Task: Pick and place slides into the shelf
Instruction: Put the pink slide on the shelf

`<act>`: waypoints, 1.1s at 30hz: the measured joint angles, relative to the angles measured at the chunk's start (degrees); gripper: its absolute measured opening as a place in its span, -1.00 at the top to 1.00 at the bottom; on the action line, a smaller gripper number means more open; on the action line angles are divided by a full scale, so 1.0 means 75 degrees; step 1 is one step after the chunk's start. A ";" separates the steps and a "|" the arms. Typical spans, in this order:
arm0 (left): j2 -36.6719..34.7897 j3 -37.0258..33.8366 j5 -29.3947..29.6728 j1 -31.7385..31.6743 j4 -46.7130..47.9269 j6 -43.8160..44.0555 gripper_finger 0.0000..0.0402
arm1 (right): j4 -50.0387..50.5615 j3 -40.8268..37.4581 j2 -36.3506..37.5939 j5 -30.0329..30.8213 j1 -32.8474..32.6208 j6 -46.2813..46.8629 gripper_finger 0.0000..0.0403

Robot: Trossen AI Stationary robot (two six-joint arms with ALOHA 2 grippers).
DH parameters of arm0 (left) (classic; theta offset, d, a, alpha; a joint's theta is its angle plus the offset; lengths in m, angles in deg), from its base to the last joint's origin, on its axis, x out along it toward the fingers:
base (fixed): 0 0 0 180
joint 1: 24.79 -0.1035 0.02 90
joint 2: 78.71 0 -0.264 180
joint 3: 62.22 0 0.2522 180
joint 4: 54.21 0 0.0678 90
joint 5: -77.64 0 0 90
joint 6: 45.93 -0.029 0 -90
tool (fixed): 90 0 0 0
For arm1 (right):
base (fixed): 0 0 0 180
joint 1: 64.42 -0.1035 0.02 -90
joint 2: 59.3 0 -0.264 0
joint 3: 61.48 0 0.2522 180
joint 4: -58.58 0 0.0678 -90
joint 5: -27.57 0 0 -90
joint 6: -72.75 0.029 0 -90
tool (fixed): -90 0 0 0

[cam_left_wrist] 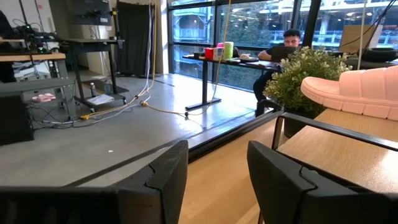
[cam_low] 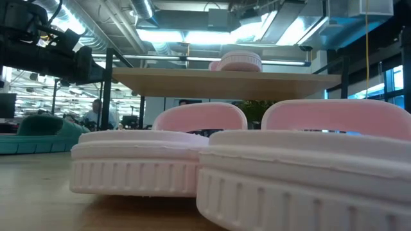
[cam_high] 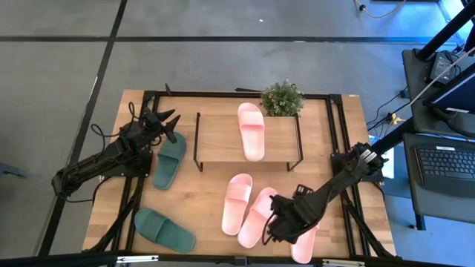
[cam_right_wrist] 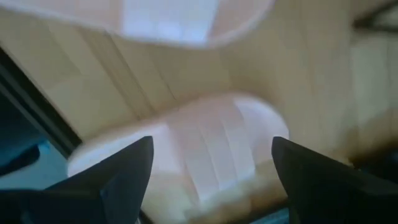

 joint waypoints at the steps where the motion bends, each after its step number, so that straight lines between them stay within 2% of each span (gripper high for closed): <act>1: -0.0002 0.0001 0.0000 -0.0001 -0.0001 0.0000 0.21 | 0.0040 -0.0051 -0.0011 -0.0137 0.0000 0.0010 -0.62; 4: 0.0001 0.0001 0.0000 0.0001 0.0000 0.0000 0.21 | -0.0130 -0.0220 -0.0006 -0.0250 -0.0121 -0.0067 -0.62; 7: -0.0002 0.0001 0.0000 -0.0001 0.0000 0.0000 0.21 | -0.0606 -0.0477 -0.0014 0.0071 -0.0296 -0.0196 -0.62; 11: 0.0001 -0.0001 0.0053 0.0000 -0.0037 -0.0206 0.21 | -0.1107 -0.0797 -0.0019 -0.0113 -0.0490 -0.0176 -0.62; 16: 0.0001 0.0001 0.0449 0.0001 -0.0113 -0.0424 0.21 | -0.0876 -0.0934 -0.0014 -0.0865 -0.0627 0.0656 -0.62; 23: 0.0001 0.0001 0.1042 -0.0001 -0.0116 -0.0496 0.21 | -0.1115 -0.1265 -0.0009 -0.0900 -0.0772 0.0934 -0.62; 33: -0.0002 0.0001 0.1043 -0.0001 -0.0116 -0.0676 0.21 | -0.1202 -0.2359 -0.0012 -0.0900 -0.0906 0.0942 -0.62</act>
